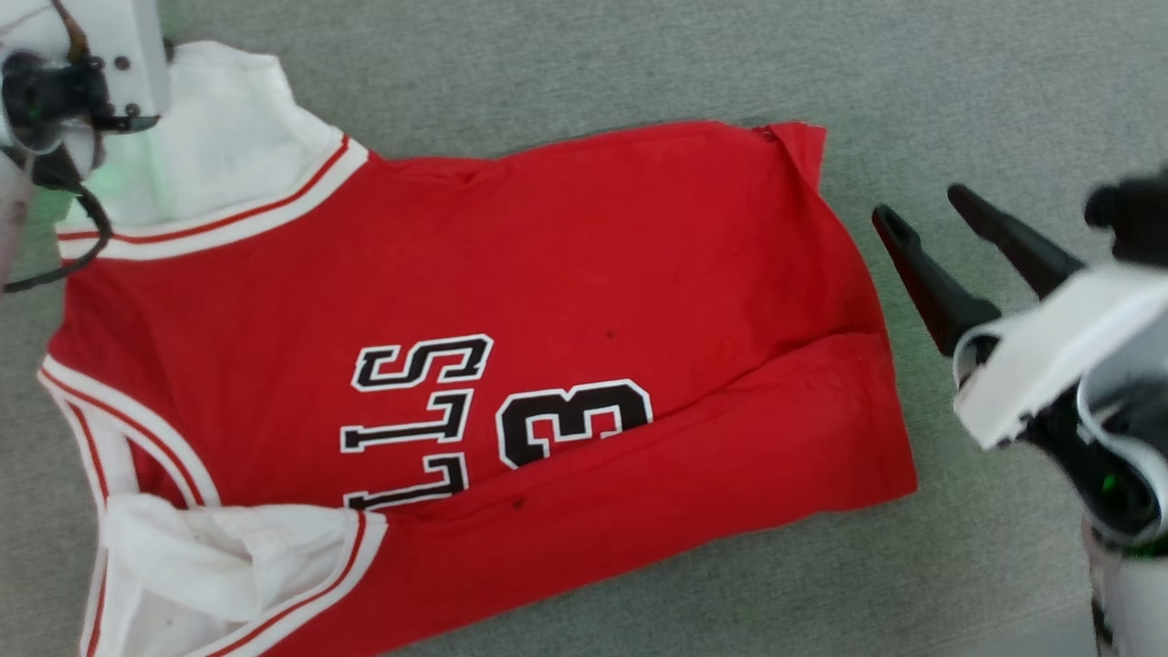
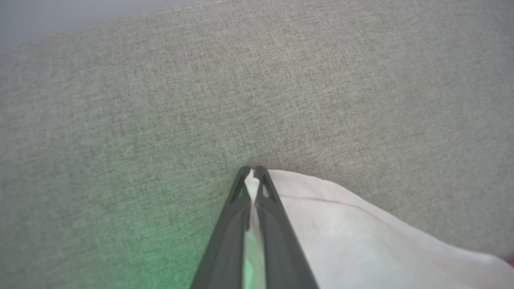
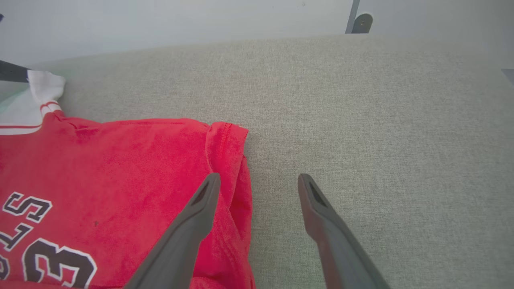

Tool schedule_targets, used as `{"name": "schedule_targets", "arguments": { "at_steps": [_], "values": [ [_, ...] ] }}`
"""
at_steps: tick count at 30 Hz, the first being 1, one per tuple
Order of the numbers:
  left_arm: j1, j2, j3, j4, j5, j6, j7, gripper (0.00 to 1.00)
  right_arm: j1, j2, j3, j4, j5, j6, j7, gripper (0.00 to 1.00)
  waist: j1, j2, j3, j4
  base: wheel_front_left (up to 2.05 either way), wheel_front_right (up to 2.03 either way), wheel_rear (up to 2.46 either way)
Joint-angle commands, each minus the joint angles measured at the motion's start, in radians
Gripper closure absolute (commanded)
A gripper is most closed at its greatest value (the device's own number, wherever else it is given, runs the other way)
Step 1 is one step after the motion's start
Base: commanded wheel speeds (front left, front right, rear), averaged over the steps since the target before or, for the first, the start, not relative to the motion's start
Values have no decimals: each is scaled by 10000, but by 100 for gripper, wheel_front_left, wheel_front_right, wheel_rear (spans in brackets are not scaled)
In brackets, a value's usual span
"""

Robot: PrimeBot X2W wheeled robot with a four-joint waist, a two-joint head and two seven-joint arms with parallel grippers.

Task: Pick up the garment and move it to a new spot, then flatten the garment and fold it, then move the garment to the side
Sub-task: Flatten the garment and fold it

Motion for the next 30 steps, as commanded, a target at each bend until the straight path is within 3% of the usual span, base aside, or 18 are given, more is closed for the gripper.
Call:
{"name": "schedule_targets", "arguments": {
  "at_steps": [1,9,19,20,21,22,30],
  "values": [
    [342,-176,-155,145,-59,-64,109,100,-301,-46,30,66,-38,-7,307,0,0,0,-5,103,0,0,0],
    [-3,-667,-164,509,-59,-206,17,100,-2433,-1,260,1523,-297,-7,2849,0,0,0,77,525,0,0,0],
    [-297,-1102,-196,898,-14,-453,-200,100,-4241,346,550,3971,-180,-7,4475,0,0,0,200,799,0,0,0],
    [-304,-1138,-200,933,-15,-491,-227,100,-4363,409,590,4236,-73,-7,4614,5,0,0,203,818,0,0,0],
    [-310,-1166,-205,968,-19,-511,-239,100,-4487,427,602,4470,-35,-7,4717,71,0,0,207,838,0,0,0],
    [-315,-1191,-206,1012,-27,-537,-257,100,-4614,374,677,4655,-7,-7,4819,100,0,0,212,856,0,0,0],
    [-318,-1321,11,1270,-283,-704,-511,100,-4965,72,801,5569,246,-9,4572,100,0,0,35,1083,0,0,0]
  ]
}}
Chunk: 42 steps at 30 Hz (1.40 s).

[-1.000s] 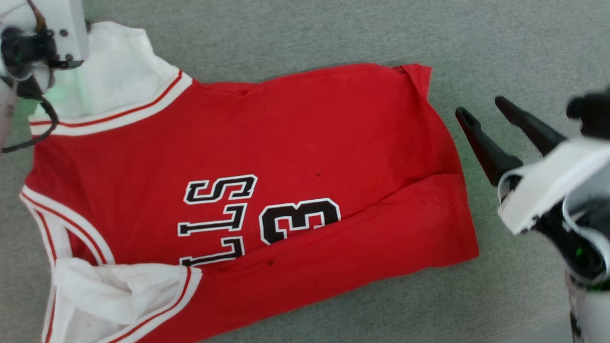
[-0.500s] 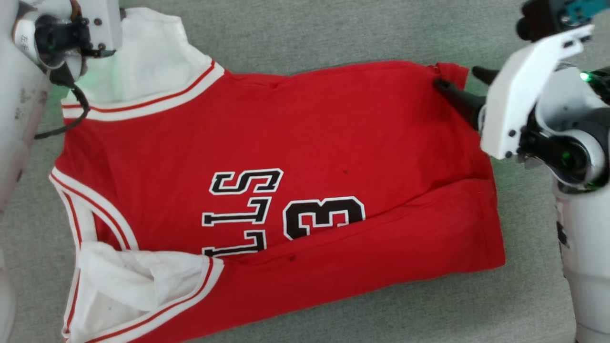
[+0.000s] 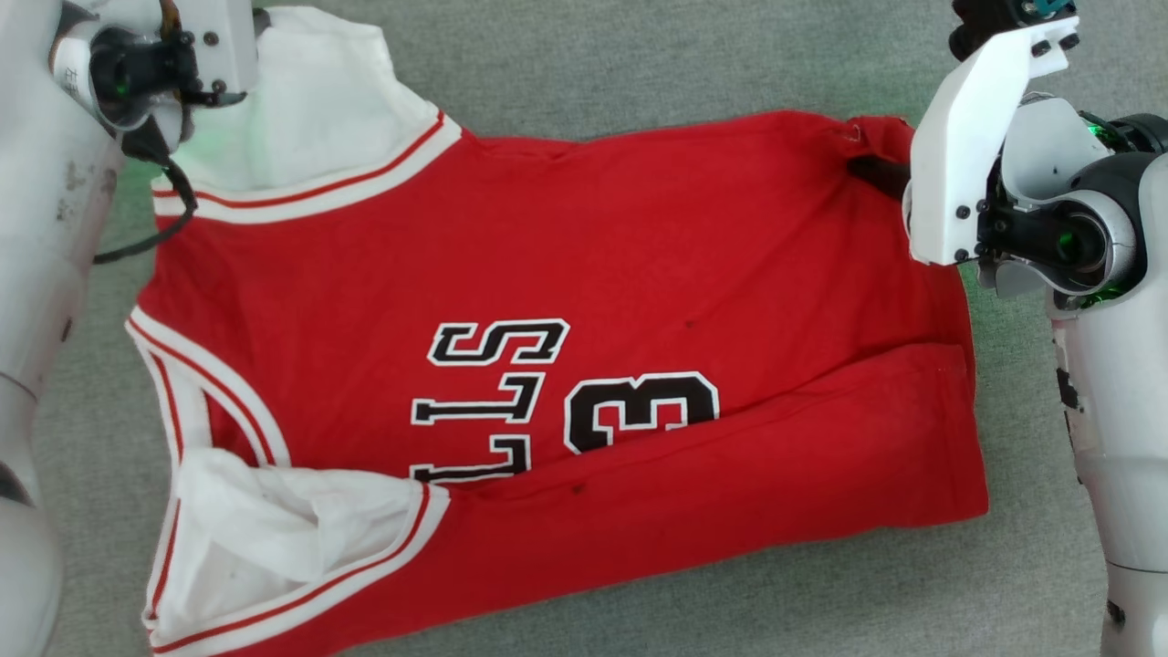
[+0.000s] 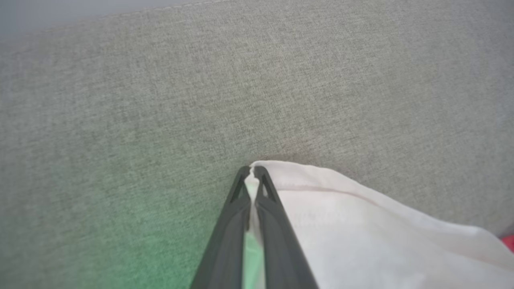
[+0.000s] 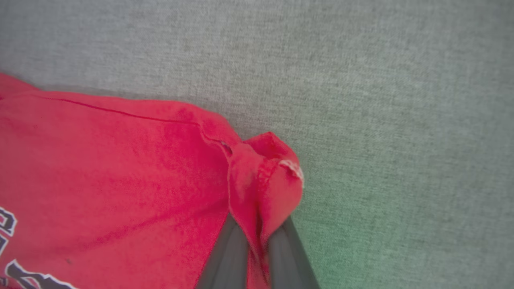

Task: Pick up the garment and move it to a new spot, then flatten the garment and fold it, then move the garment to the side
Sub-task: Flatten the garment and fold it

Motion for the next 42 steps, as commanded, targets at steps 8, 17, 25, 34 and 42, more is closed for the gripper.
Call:
{"name": "schedule_targets", "arguments": {
  "at_steps": [8,17,25,34,42],
  "values": [
    [309,-10,237,11,-404,-294,-263,100,386,-577,368,-19,527,-11,-948,100,0,-1,-710,376,0,0,0],
    [1038,212,344,-614,-843,-488,-272,100,1289,-1635,1312,-489,1055,-11,-2133,100,0,-1,-1858,808,0,0,0],
    [2179,812,391,-1880,-1224,-493,-134,100,2346,-2484,1976,-891,1493,-11,-2848,100,0,-1,-2904,1158,0,0,0],
    [4181,1990,406,-4913,-1717,735,104,100,3678,-3225,1968,-1581,1803,-11,-3233,100,0,-1,-3712,1627,0,0,0],
    [6202,3227,429,-8312,-2286,2527,216,100,4717,-3482,1788,-2142,2012,-11,-3347,100,0,-1,-4030,1885,0,0,0]
  ]
}}
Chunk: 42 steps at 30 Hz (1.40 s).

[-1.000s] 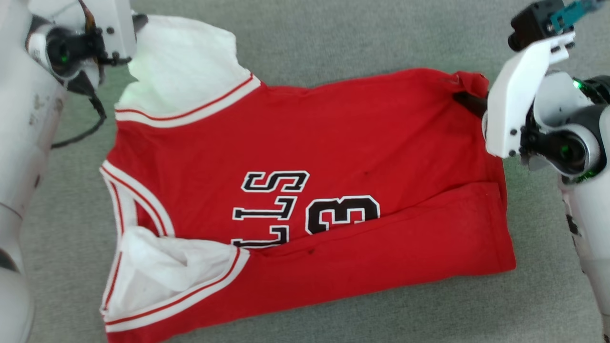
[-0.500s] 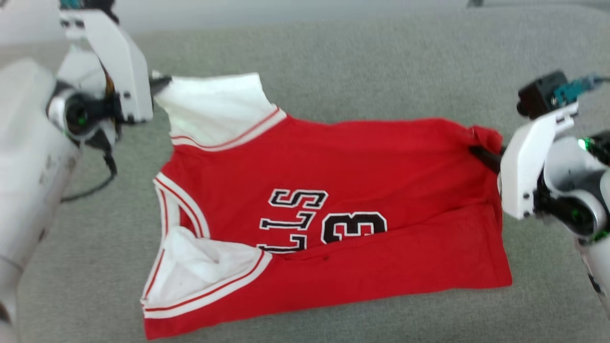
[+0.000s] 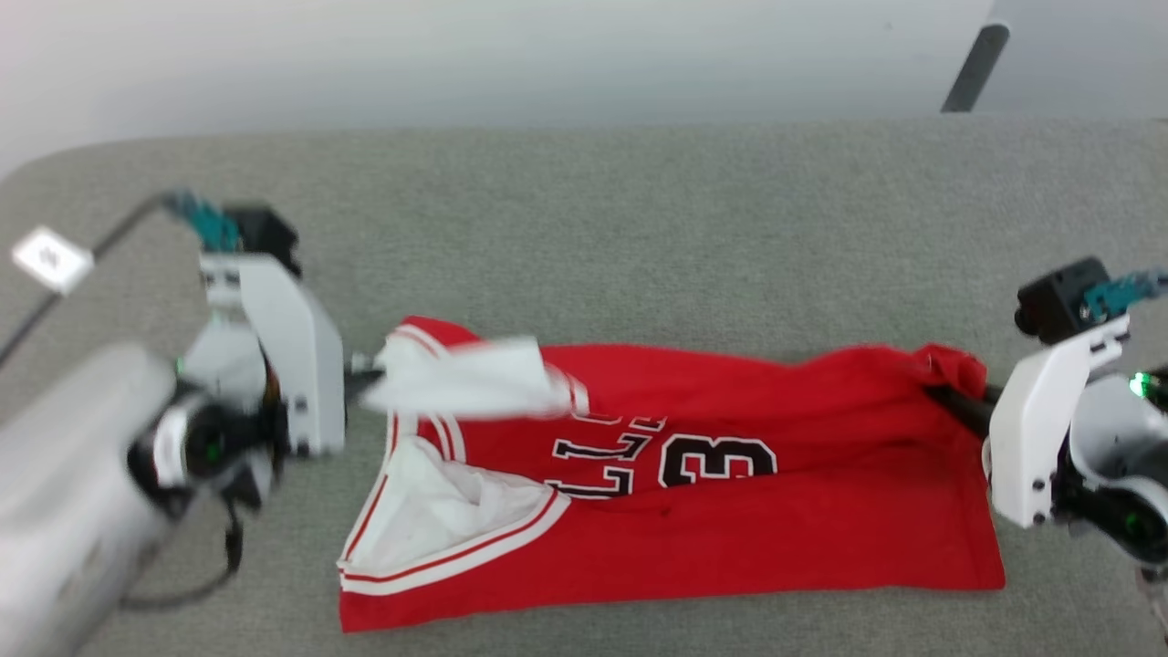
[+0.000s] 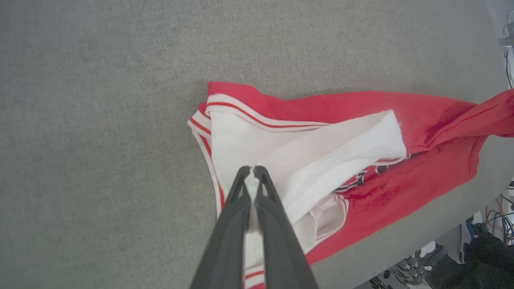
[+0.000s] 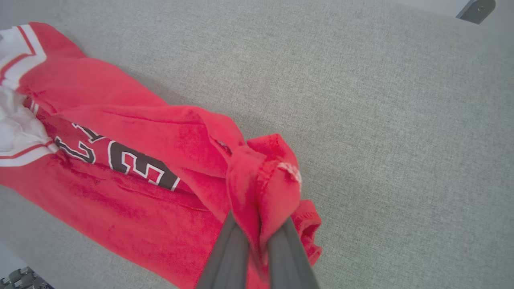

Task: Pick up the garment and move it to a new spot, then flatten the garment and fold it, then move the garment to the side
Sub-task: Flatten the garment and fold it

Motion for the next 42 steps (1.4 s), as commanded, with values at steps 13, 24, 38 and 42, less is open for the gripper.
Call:
{"name": "schedule_targets", "arguments": {
  "at_steps": [13,24,38,42],
  "values": [
    [2516,969,27,-2436,-833,1414,-669,98,1367,101,-169,-581,-85,-7,139,91,0,-1,-332,93,0,0,0],
    [3213,570,83,-1914,-1259,1045,-1126,0,1839,381,-382,-678,-153,-7,468,0,0,-1,-709,-25,0,0,0],
    [4051,1117,825,-2337,-791,723,-3304,0,2783,1274,-1907,-1293,-501,-7,607,0,0,-1,-1508,-346,0,0,0],
    [4663,1331,1141,-2494,-523,539,-4646,0,3174,1585,-2417,-1407,-714,-7,423,0,0,-1,-1756,-493,0,0,0]
  ]
}}
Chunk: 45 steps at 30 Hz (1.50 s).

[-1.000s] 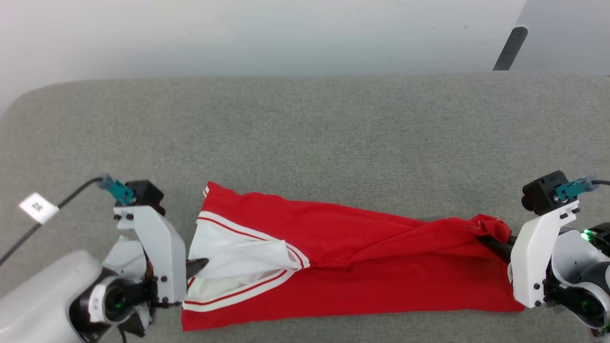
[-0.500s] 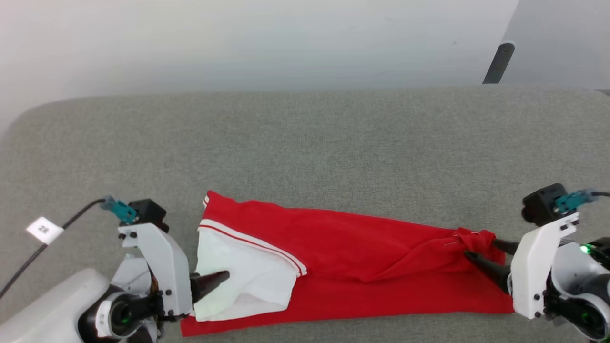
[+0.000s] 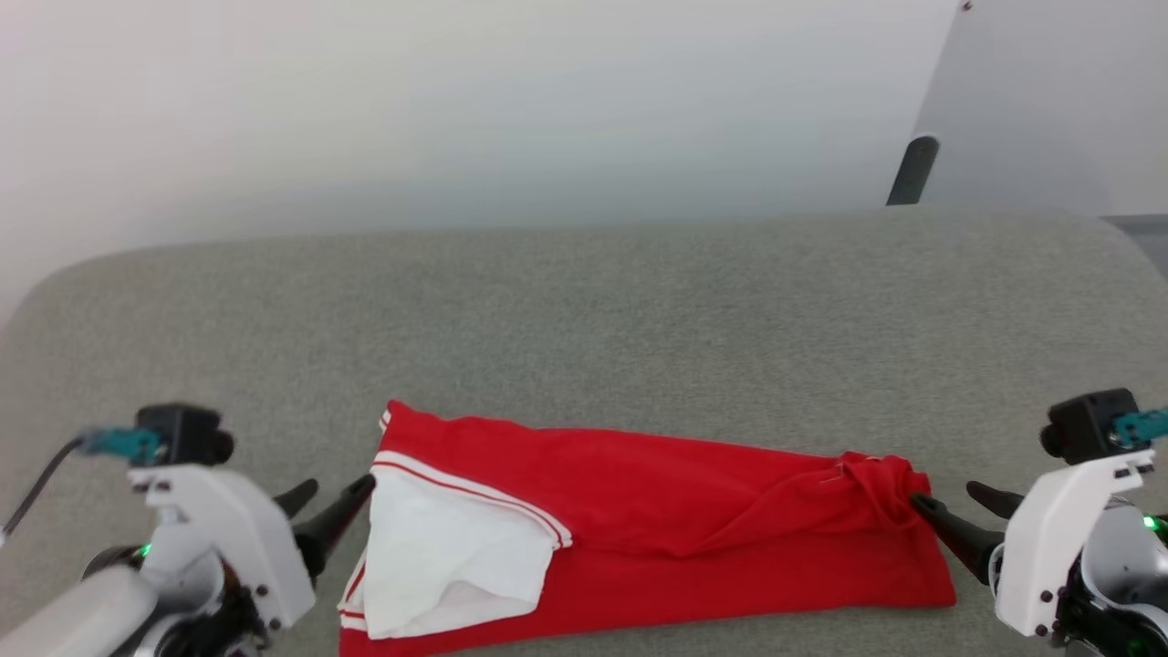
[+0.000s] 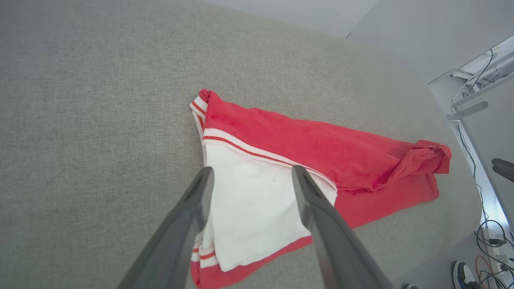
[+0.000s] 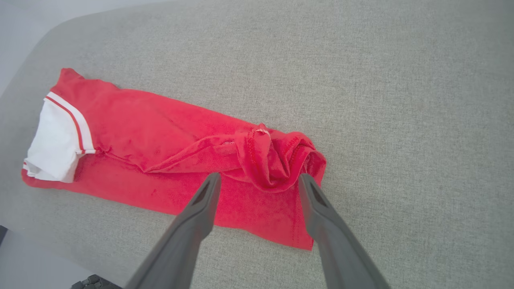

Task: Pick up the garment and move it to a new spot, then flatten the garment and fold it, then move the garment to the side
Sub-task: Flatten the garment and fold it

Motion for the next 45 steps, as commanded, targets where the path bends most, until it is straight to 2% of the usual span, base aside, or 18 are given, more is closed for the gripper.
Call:
{"name": "schedule_targets", "arguments": {
  "at_steps": [1,10,14,17,21,31,45],
  "values": [
    [294,76,78,-69,119,-80,-375,0,191,121,-193,-70,-75,-7,-100,0,0,0,-175,-171,0,0,0],
    [1669,203,876,-74,690,-338,-3580,0,959,448,-1102,-166,-538,-7,-504,0,0,0,-359,-205,0,0,0],
    [2164,90,1302,65,1066,-476,-4272,0,1115,561,-1379,-76,-601,-7,-416,0,0,0,-368,-65,0,0,0],
    [2544,-176,1818,209,1443,-586,-4406,0,1123,617,-1557,12,-633,-7,-295,0,0,0,-340,104,0,0,0],
    [3174,-839,3004,376,2199,-732,-4399,0,1056,650,-1724,166,-840,-7,-130,0,0,0,-300,380,0,0,0],
    [4532,-2252,5019,468,3691,-1449,-4403,0,541,546,-1793,934,-1105,-7,348,0,0,0,-3,1110,0,0,0],
    [4423,-3539,5759,616,4738,-2202,-4405,0,-580,463,-1968,2687,-1639,-7,1043,0,0,0,935,2151,0,0,0]
  ]
}}
